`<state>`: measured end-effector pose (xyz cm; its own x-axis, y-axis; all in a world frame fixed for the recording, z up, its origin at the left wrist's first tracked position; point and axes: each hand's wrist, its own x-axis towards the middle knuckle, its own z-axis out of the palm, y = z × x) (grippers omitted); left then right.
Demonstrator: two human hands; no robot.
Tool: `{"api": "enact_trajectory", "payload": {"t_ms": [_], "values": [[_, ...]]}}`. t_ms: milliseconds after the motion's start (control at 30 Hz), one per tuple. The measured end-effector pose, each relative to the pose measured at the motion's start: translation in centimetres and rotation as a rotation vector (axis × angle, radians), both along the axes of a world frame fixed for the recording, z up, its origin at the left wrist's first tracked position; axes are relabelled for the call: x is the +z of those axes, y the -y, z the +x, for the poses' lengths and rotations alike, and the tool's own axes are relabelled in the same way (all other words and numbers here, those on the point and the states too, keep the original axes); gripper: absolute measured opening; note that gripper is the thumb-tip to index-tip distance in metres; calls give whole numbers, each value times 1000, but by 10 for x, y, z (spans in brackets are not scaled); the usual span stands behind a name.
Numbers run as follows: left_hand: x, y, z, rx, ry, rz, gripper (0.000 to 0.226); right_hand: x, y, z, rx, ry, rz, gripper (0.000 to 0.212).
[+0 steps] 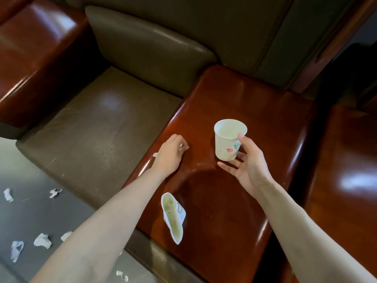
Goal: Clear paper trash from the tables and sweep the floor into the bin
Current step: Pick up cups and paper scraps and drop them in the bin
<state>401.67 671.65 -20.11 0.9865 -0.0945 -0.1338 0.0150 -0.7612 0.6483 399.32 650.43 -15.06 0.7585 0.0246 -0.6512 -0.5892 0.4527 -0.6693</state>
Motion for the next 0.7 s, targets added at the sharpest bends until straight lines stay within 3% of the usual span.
{"api": "enact_trajectory", "payload": {"t_ms": [300, 600, 700], "values": [[84, -33, -52, 416, -67, -87, 12, 39, -23, -26, 77, -40, 26, 40], [108, -12, -160, 429, -199, -169, 37, 83, -21, -69, 241, 7, 32, 43], [100, 1, -169, 385, -269, -162, 57, 84, -11, -77, 244, -1, 14, 47]]}}
